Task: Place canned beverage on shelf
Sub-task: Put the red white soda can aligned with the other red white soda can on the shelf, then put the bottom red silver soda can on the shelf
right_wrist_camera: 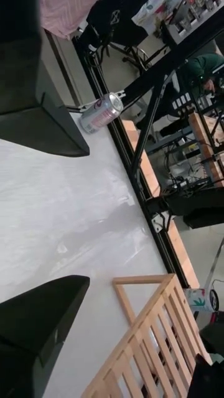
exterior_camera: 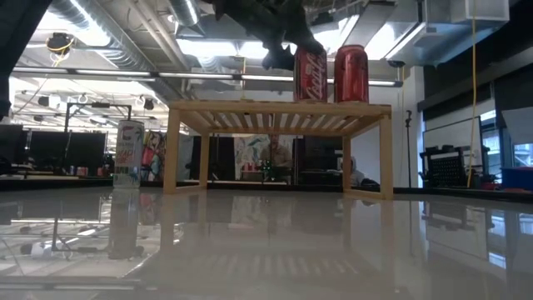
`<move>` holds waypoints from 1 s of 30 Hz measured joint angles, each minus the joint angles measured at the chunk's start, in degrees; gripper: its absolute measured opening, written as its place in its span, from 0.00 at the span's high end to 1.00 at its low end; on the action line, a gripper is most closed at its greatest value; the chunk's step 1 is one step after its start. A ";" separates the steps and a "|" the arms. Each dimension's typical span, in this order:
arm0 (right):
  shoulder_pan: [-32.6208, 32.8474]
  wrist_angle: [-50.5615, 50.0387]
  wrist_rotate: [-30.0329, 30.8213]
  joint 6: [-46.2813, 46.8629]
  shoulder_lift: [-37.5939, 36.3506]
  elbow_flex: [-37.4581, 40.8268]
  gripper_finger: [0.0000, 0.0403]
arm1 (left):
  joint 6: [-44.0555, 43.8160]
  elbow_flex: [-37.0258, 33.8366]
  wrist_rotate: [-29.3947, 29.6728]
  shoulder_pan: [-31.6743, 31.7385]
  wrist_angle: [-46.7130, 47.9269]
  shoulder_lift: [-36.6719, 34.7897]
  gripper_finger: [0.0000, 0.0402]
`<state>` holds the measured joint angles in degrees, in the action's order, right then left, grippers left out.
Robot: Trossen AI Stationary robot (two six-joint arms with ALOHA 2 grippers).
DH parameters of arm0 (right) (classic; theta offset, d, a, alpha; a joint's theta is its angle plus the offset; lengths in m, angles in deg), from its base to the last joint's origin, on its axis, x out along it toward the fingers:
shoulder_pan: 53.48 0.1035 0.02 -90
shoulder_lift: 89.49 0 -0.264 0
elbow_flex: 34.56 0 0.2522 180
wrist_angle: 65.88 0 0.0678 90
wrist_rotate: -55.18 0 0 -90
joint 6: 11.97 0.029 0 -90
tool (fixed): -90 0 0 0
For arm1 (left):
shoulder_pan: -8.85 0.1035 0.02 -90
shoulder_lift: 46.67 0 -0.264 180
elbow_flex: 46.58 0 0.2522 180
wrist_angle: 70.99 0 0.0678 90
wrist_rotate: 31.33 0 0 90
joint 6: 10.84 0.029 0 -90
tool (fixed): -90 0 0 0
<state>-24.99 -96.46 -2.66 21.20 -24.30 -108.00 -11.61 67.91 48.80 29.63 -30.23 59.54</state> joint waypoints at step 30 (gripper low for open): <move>0.00 -0.13 -0.15 -0.02 0.00 0.00 0.21 | -0.21 -0.02 1.23 -1.12 1.23 -10.39 0.12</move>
<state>-24.99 -96.59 -2.81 21.18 -24.30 -108.00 -11.82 67.89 50.04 28.50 -29.00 49.14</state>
